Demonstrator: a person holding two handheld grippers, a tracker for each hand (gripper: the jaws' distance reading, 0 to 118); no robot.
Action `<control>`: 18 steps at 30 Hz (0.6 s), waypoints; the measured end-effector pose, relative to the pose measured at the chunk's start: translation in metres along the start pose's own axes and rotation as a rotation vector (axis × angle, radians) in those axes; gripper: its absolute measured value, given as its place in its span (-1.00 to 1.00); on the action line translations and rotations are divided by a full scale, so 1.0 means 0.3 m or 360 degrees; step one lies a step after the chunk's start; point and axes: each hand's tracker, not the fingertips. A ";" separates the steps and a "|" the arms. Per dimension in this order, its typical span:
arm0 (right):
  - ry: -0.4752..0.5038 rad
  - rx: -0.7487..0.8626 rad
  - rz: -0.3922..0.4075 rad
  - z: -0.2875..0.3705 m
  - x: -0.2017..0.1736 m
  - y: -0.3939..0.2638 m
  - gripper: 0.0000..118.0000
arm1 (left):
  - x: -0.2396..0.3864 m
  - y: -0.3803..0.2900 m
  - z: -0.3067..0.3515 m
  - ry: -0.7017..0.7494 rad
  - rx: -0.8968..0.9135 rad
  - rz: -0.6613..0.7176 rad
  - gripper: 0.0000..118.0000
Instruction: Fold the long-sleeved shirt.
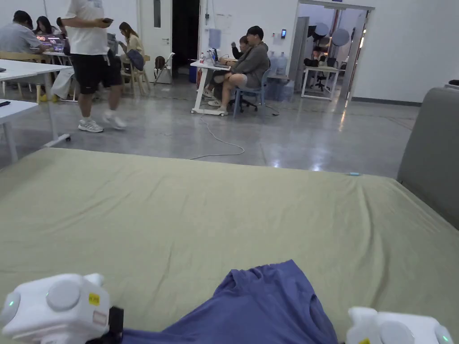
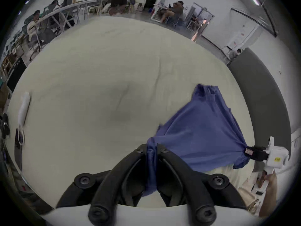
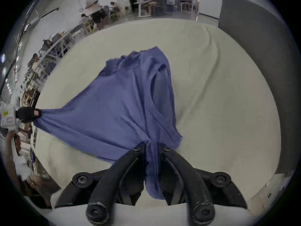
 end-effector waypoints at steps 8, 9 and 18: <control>0.0074 -0.0201 -0.0105 0.036 0.011 -0.387 -0.83 | -0.105 -0.328 0.012 0.0030 -0.0164 0.0003 -0.94; 0.0063 -0.0225 -0.0125 0.023 0.012 -0.416 -0.83 | -0.112 -0.368 0.004 0.0031 -0.0183 0.0007 -0.94; -0.0043 -0.0249 -0.0103 -0.051 -0.024 -0.481 -0.66 | -0.176 -0.520 -0.063 0.0016 -0.0176 0.0185 -0.94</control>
